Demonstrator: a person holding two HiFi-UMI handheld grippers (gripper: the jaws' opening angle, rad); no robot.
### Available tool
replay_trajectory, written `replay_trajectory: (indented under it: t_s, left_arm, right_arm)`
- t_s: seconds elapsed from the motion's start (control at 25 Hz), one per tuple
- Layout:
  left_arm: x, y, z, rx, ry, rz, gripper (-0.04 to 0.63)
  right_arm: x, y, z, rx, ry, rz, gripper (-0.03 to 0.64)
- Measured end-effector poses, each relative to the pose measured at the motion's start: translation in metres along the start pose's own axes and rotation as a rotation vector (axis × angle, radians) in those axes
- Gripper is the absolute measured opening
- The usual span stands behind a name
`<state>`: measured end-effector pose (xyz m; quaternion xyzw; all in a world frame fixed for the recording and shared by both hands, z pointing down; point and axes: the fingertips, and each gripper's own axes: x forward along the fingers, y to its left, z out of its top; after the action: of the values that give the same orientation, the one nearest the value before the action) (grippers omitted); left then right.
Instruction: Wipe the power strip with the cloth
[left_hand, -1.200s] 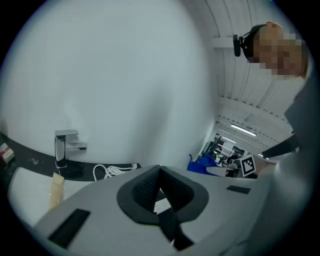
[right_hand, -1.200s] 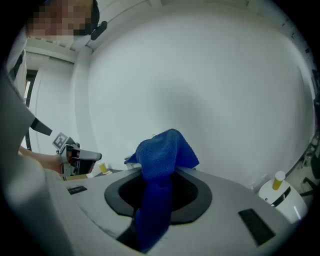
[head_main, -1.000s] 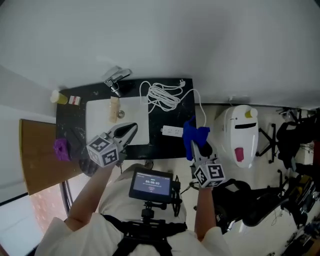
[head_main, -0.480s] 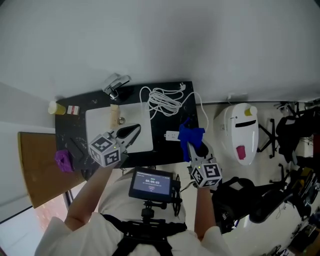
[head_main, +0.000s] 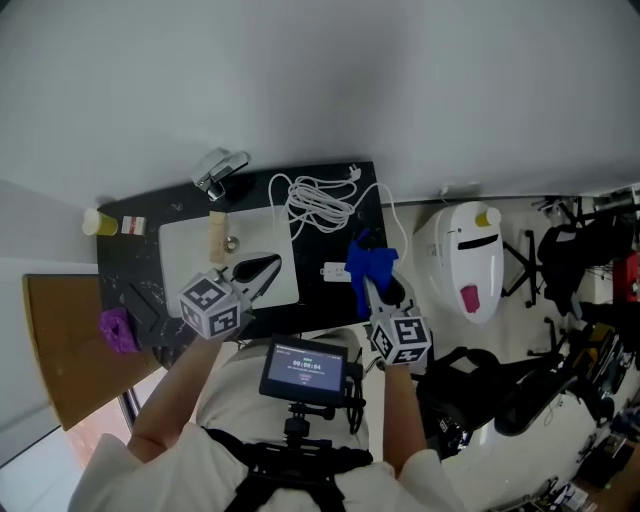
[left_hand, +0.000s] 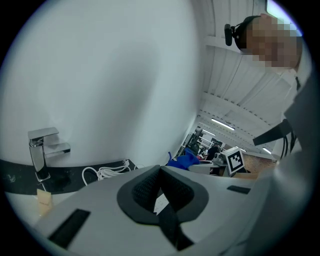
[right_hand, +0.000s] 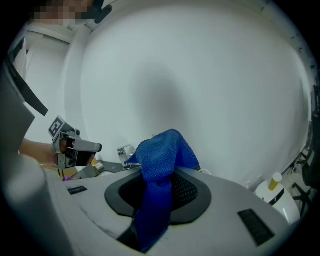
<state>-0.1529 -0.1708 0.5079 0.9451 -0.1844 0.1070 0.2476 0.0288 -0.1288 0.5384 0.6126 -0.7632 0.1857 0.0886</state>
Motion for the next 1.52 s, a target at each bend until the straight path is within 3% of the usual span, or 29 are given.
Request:
replay_trajectory:
  t_s: [0.28, 0.88, 1.52]
  left_arm:
    - [0.007, -0.004, -0.001, -0.005, -0.001, 0.000, 0.006]
    - [-0.001, 0.012, -0.011, -0.023, -0.014, 0.148, 0.006]
    - [-0.021, 0.008, -0.027, -0.023, 0.023, 0.214, 0.006]
  right_arm:
    - [0.014, 0.002, -0.019, -0.037, 0.049, 0.035, 0.103]
    - [0.067, 0.023, -0.076, -0.127, 0.197, 0.157, 0.103]
    - [0.106, 0.030, -0.172, -0.181, 0.438, 0.148, 0.101]
